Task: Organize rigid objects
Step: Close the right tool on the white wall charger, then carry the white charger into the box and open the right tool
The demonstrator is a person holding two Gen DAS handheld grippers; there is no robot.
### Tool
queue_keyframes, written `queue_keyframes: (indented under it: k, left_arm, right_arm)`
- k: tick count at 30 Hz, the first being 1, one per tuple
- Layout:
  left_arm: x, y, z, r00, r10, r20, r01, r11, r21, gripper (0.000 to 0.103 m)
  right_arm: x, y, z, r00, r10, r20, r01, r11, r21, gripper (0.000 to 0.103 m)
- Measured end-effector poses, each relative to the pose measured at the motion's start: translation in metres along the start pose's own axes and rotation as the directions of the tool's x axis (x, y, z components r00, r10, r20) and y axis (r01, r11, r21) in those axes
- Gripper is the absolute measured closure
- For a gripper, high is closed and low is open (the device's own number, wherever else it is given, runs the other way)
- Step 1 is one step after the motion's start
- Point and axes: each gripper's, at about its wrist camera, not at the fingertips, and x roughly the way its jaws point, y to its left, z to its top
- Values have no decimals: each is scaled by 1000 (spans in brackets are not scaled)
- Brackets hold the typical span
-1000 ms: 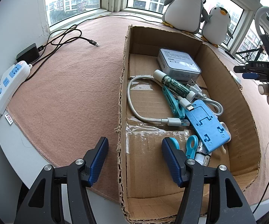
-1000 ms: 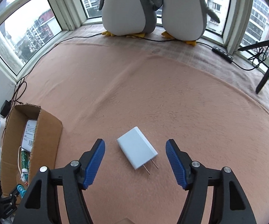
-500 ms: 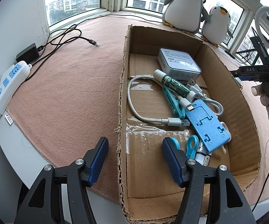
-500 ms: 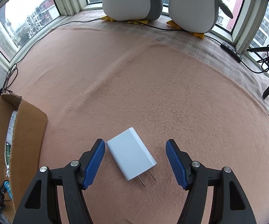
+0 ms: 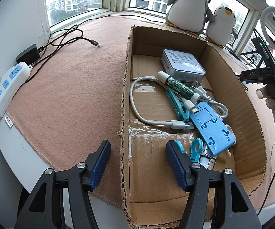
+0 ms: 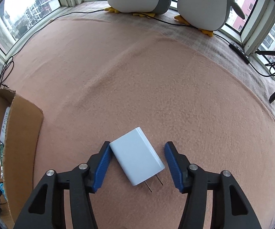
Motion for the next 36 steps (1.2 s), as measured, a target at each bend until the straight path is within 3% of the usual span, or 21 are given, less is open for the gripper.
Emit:
queue_keyframes:
  k: [6,7,8,26,36]
  left_arm:
    - [1,0,0,1000,-1,0,1,1000,-1,38]
    - [1,0,0,1000,-1,0,1,1000,-1,38]
    - [1,0,-1,1000,-2,-1,2,1000,-2,38]
    - [1,-2,-1,1000,-3,-1,3,1000,-3,38]
    - [1,-2,-1,1000,-3,-1,3,1000,-4,38]
  right_arm:
    - [-2,-2,-2,1000,8,10,-8,999,32,57]
    - [-3,-3,-4,1000,8,15,-9,999,44,68]
    - [-4,-5,-5,1000,14,17,-15,998,64,71]
    - [-32,-9,-35,990,121,74,-133,972,193,72]
    - [-93,49,-37,958,229,172,-246,965,85,71]
